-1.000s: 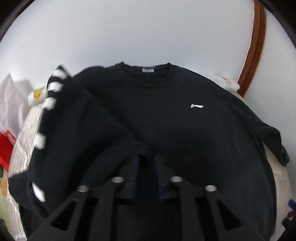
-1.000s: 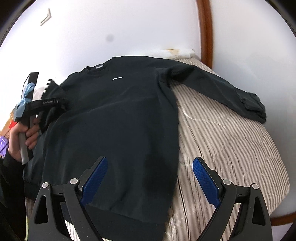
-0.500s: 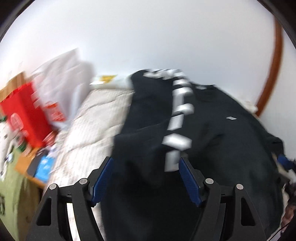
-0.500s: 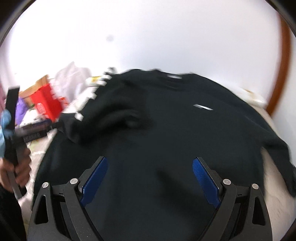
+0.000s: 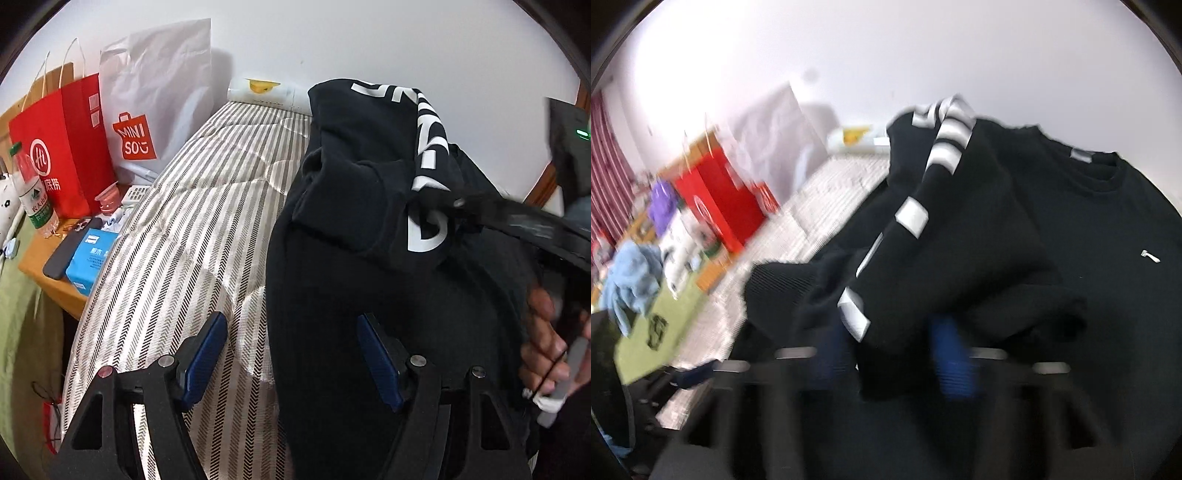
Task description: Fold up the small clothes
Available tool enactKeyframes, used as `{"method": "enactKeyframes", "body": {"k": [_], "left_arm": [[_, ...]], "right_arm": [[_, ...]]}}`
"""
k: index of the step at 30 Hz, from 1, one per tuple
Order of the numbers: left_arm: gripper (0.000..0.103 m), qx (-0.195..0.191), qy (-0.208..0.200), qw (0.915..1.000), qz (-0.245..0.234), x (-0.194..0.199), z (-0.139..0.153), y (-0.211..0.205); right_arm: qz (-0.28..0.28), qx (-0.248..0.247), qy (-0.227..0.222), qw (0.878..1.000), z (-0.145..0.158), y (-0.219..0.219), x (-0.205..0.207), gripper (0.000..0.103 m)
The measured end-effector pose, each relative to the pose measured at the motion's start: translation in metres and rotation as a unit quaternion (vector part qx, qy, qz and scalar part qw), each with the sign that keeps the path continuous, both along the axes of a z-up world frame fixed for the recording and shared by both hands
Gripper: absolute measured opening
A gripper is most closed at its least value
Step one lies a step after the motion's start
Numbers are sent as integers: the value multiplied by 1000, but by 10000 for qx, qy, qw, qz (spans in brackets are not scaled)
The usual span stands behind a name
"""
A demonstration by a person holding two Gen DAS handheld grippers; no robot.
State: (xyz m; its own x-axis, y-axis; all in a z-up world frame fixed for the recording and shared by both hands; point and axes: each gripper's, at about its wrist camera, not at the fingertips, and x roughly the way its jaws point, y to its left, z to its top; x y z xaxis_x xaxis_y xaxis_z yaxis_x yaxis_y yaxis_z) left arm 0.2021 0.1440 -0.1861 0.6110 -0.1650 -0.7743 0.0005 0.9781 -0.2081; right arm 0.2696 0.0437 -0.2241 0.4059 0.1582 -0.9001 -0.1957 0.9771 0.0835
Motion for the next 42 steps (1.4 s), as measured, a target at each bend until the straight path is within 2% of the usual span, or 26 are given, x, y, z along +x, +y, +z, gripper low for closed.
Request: {"method": "enactKeyframes", "body": {"k": [2, 5, 8, 12, 15, 17, 18, 19, 20, 21, 22, 27, 29, 33, 35, 36, 38, 39, 40, 41, 42], "left_arm": [[71, 94, -20, 9999, -50, 0, 0, -2], [71, 209, 36, 9997, -79, 2, 2, -5], [71, 258, 95, 9996, -83, 5, 2, -6], [71, 222, 134, 9996, -72, 9, 4, -7], [71, 166, 155, 9997, -66, 12, 6, -10], [71, 131, 155, 9998, -55, 14, 9, -13], [71, 133, 140, 9998, -54, 14, 11, -15], [71, 155, 115, 9998, -65, 15, 13, -18], [71, 185, 96, 9998, -74, 16, 14, -20], [71, 232, 73, 9997, -79, 17, 16, -23], [71, 303, 39, 9995, -71, 20, 18, -26], [71, 530, -19, 9986, 83, 40, 23, -35], [71, 638, -36, 9978, 194, 48, 25, -37], [71, 682, -71, 9972, 313, 66, 27, -38], [71, 957, -81, 9947, 361, 78, 27, -42], [71, 1081, -86, 9933, 394, 81, 26, -44], [71, 1408, -65, 9886, 526, 91, 24, -48], [71, 1479, -68, 9874, 551, 95, 23, -48], [71, 1509, -82, 9869, 573, 99, 23, -47], [71, 1527, -123, 9862, 628, 103, 23, -46], [69, 1540, -155, 9857, 667, 107, 22, -45]], "right_arm": [[-32, 73, -59, 10000, 3, -6, 5, 6], [-66, 213, -413, 9989, 30, -25, 3, 4], [-309, 648, -706, 9949, 73, -68, 5, 4], [-755, 914, -892, 9889, 104, -129, 17, 4], [-1330, 916, -825, 9834, 105, -188, 29, 13], [-1731, 593, -795, 9799, 99, -217, 32, 18], [-1974, 363, -806, 9763, 96, -231, 30, 24], [-2099, 270, -780, 9742, 94, -241, 26, 30], [-2106, 316, -740, 9742, 92, -249, 19, 33], [-2071, 400, -683, 9751, 90, -253, 12, 40], [-2009, 464, -626, 9765, 88, -252, 5, 51], [-1243, 420, -316, 9909, 66, -215, -19, 72], [-830, 411, -233, 9954, 55, -185, -29, 74], [30, 23, -223, 9997, 28, -128, -36, 75], [263, -173, -76, 9995, 11, -109, -33, 75], [325, -327, -20, 9989, 1, -100, -30, 74], [321, -684, -17, 9971, -12, -92, -24, 63], [269, -892, -34, 9956, -16, -91, -22, 52], [322, -842, -23, 9959, -14, -91, -21, 33], [333, -705, -72, 9969, -8, -95, -21, 18], [330, -468, -97, 9983, 2, -100, -21, 9]]}}
